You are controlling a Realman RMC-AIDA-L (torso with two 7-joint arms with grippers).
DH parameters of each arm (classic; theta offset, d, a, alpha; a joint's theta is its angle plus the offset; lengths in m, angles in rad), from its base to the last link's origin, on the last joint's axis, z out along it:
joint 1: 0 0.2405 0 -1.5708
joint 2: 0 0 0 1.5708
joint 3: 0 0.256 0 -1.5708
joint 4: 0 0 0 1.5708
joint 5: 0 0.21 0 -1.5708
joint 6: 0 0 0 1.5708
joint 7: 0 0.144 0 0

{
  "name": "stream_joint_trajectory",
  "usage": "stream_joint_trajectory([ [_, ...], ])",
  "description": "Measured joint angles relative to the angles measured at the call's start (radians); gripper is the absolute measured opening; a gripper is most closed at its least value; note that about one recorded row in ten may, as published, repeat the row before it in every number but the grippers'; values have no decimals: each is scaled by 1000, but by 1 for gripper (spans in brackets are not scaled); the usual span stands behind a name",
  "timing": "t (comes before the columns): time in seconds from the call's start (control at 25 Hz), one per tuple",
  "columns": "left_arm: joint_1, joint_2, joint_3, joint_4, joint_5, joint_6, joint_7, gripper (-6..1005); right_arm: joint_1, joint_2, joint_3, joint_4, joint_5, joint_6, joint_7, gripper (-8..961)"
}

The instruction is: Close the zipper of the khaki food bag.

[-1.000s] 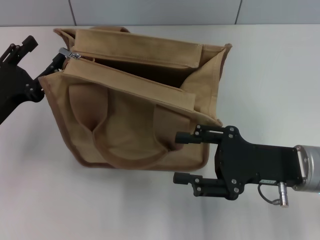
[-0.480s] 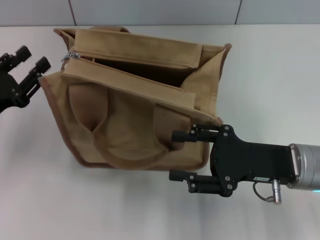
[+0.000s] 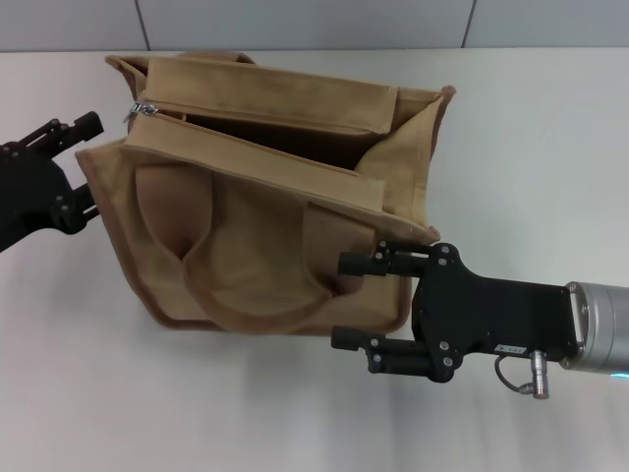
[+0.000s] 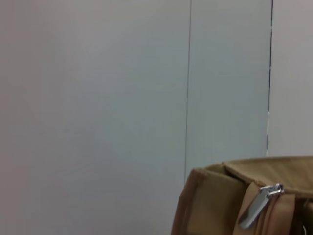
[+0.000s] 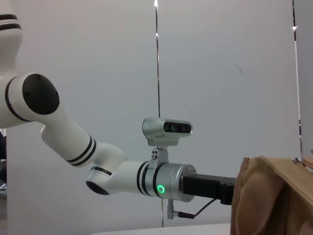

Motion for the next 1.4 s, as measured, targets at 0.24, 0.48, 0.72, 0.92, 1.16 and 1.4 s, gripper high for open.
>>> stream_joint_trajectory([
  [0.24, -30, -4, -8, -41, -42, 2, 0, 704, -1, 0, 0, 8, 0, 0, -1, 670],
  [0.48, -37, -3, -8, -58, -76, -13, 5, 702, -6, 0, 0, 11, 0, 0, -2, 670],
  [0.72, -18, -3, -10, -82, -142, -19, 8, 700, -6, 0, 0, 11, 0, 2, -2, 670],
  [0.92, -14, -2, -4, -84, -146, -16, 8, 699, -4, 0, 0, 11, 0, 3, -2, 670],
  [1.16, -12, -3, 26, -92, -142, -16, 28, 697, -4, 0, 0, 11, 0, 11, -2, 670],
  [1.4, -14, -6, 73, -114, -144, -17, 70, 694, -3, 0, 0, 15, 0, 14, -2, 670],
])
